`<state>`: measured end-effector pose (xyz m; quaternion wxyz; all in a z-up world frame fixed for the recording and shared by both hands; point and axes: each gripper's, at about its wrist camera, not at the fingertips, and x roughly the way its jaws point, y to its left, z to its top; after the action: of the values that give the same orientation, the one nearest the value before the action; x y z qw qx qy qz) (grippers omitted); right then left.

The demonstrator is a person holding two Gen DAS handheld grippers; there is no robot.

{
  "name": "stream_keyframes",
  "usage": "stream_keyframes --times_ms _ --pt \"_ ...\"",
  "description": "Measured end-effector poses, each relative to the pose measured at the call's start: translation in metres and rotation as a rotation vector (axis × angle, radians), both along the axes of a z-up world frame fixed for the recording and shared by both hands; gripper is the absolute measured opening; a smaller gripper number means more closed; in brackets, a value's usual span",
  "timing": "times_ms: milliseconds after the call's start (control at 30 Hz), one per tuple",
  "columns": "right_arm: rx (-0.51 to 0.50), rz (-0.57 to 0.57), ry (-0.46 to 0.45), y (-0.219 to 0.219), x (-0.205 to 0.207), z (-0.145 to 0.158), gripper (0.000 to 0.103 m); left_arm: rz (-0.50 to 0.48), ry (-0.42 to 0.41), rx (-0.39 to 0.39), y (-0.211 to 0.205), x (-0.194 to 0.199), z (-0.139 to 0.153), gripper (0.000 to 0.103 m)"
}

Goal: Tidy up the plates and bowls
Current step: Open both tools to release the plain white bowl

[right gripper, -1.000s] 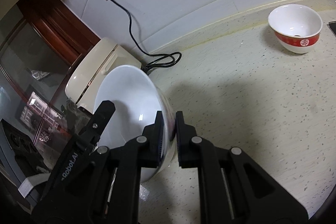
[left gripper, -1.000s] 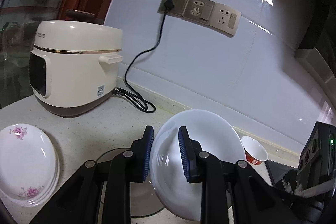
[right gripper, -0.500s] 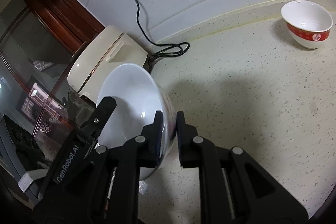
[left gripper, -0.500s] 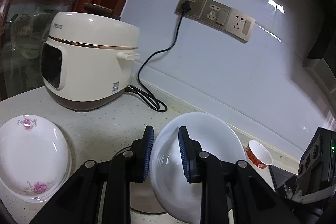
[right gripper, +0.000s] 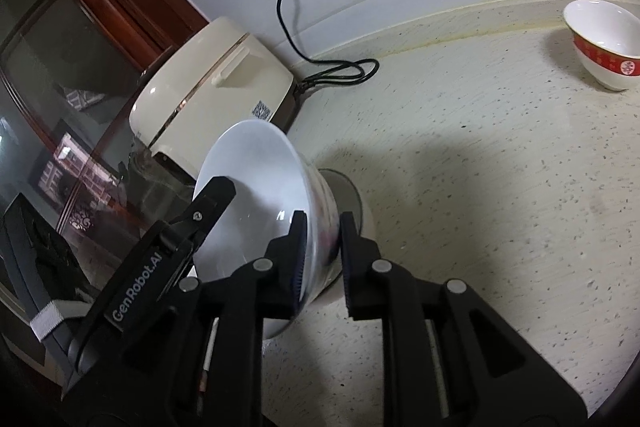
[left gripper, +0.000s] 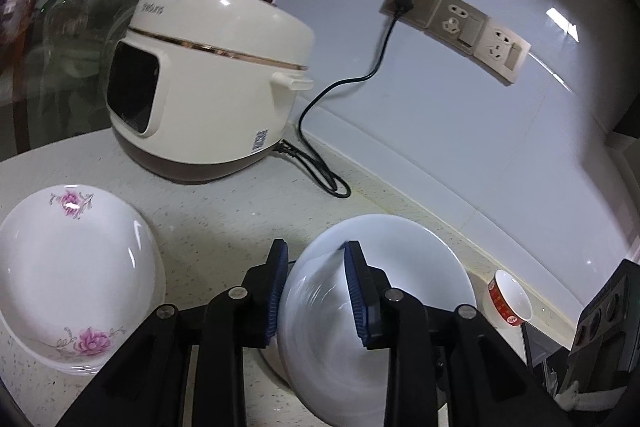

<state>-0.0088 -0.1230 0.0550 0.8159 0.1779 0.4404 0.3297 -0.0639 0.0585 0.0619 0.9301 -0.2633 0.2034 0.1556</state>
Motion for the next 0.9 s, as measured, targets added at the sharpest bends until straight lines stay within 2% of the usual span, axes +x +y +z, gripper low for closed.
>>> stream_keyframes --times_ms 433,567,733,867,900 --pt "-0.023 -0.003 0.013 0.007 0.002 -0.006 0.028 0.004 0.089 -0.041 0.008 0.012 -0.017 0.035" --pt "-0.052 -0.012 -0.026 0.010 -0.003 -0.002 0.032 0.043 0.083 -0.001 0.009 0.010 -0.013 0.035" --pt "-0.073 -0.013 -0.045 0.011 -0.003 -0.001 0.032 0.042 0.093 -0.007 0.011 0.009 -0.016 0.035" --pt "-0.150 -0.041 -0.119 0.014 -0.008 0.005 0.033 0.048 0.101 -0.003 0.013 0.010 -0.017 0.035" --pt "-0.174 -0.062 -0.152 0.013 -0.010 0.009 0.038 0.049 0.110 0.000 0.013 0.013 -0.018 0.035"
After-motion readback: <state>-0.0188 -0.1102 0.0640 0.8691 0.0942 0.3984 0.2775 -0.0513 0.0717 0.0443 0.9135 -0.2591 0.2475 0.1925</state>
